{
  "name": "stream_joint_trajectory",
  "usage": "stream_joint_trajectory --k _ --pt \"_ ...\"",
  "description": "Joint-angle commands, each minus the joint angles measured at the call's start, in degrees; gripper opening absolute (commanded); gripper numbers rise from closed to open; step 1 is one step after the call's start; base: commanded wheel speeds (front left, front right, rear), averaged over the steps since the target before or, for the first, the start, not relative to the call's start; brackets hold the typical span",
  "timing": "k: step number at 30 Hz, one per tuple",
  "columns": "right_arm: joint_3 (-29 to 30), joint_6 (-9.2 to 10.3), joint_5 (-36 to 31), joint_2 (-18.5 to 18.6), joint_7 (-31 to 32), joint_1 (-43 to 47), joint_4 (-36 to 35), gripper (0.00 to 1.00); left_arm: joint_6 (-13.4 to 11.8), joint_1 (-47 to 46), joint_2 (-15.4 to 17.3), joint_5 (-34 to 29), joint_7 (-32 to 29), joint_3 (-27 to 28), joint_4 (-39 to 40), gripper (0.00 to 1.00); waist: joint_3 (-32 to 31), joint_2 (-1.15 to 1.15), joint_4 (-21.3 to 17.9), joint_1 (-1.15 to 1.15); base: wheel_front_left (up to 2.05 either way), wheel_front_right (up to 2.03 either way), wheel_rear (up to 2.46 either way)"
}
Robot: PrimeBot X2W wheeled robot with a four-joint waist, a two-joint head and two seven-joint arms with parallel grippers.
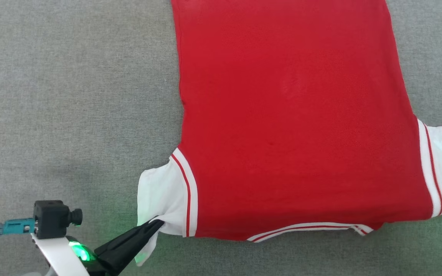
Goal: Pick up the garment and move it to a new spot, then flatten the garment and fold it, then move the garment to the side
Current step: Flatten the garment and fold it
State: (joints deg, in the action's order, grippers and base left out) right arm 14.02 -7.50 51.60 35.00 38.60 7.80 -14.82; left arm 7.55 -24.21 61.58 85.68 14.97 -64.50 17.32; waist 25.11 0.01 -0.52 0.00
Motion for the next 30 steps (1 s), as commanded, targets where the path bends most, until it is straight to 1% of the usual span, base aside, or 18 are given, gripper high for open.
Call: stream_joint_trajectory --k 1,2,3,5,9,14,19,24,25,26,27,28,30 --pt "0.2 0.02 -0.36 -0.44 0.14 0.1 -0.32 0.0 -0.14 0.65 -0.24 -0.38 0.25 0.29 -0.29 0.0 0.02 -0.01 -0.09 0.0 0.0 0.0 0.0" --pt "0.07 0.03 -0.72 -0.99 0.47 -0.13 -0.51 0.0 -0.14 0.63 -0.78 -0.6 0.26 0.2 -1.06 0.0 0.01 -0.01 -0.18 0.0 0.0 0.0 0.0" --pt "-1.13 0.02 -1.76 -1.79 1.08 -1.69 0.16 0.0 -0.14 0.13 -2.41 -0.71 0.18 -0.29 -2.74 0.0 -0.08 -0.01 -0.48 0.0 0.0 0.0 0.0" --pt "-3.25 0.02 -2.19 -2.68 1.8 -3.23 1.83 0.0 -0.14 -0.74 -4.15 -0.62 -0.76 -1.01 -4.57 0.0 -0.12 -0.01 -0.65 0.0 0.0 0.0 0.0" --pt "-7.62 0.02 -4.36 -2.96 2.17 -6.32 6.82 0.0 -0.14 -2.68 -7.64 -1.07 -2.4 -2.08 -8.77 0.0 0.24 -0.01 -0.64 0.0 0.0 0.0 0.0" --pt "-13.22 0.03 -7.05 -3.55 0.6 -9.45 13.8 0.0 -0.14 -4.56 -10.93 -1.6 -2.59 -2.92 -14.13 0.0 0.9 -0.01 -0.35 0.0 0.0 0.0 0.0" --pt "-17.75 0.22 -9.03 -3.86 -1.46 -11.62 18.46 0.0 -0.14 -5.54 -12.92 -2.01 -2.33 -3.59 -17.91 0.0 1.16 -0.01 -0.45 0.0 0.0 0.0 0.0" --pt "-20.36 0.24 -10.21 -3.01 -3.65 -13.22 20.05 0.0 -0.14 -5.73 -13.64 -1.32 -1.93 -4.19 -18.86 0.0 1.11 -0.01 -1.08 0.0 0.0 0.0 0.0" --pt "-20.43 0.25 -10.54 -2.61 -4.36 -13.5 19.9 0.02 -0.14 -5.75 -13.62 -1.21 -1.84 -4.28 -18.88 0.0 1.1 -0.01 -1.21 0.0 0.0 0.0 0.0" --pt "-20.35 0.25 -10.59 -2.28 -4.94 -13.7 19.56 0.38 -0.14 -5.77 -13.57 -1.18 -1.78 -4.35 -18.89 0.0 1.09 -0.01 -1.35 0.0 0.0 0.0 0.0" --pt "-20.06 0.25 -10.64 -1.84 -5.43 -13.76 18.92 0.96 -0.14 -5.79 -13.5 -1.13 -1.69 -4.43 -18.85 0.0 1.09 -0.01 -1.47 0.0 0.0 0.0 0.0" --pt "-19.5 0.25 -10.57 -1.37 -5.8 -13.7 17.97 1.0 -0.14 -5.81 -13.45 -1.07 -1.61 -4.44 -18.8 0.0 1.09 -0.01 -1.57 0.0 0.0 0.0 0.0" --pt "-17.25 0.25 -10.32 -0.1 -6.07 -13.28 16.01 1.0 -0.14 -5.73 -13.23 -1.0 -1.26 -4.3 -18.62 0.0 1.1 -0.01 -1.77 0.0 0.0 0.0 0.0"
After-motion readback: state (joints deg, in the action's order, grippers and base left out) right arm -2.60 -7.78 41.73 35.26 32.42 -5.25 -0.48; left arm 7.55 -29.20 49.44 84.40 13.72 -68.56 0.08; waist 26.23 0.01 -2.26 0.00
